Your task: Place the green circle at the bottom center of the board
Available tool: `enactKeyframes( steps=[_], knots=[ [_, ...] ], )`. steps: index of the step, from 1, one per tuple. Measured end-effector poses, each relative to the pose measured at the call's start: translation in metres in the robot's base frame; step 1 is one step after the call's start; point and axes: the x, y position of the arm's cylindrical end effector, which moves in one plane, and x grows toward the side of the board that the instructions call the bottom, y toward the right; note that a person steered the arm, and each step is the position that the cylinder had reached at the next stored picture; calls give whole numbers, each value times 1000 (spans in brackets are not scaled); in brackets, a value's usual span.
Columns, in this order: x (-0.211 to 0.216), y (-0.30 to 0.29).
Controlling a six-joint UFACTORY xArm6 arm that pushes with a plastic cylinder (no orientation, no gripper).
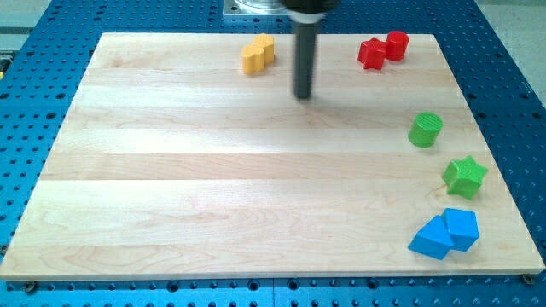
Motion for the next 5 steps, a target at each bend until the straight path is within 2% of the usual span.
enactKeyframes(
  steps=[1, 4, 5],
  knots=[
    [-6, 31],
    [-6, 34],
    [-6, 79]
  ],
)
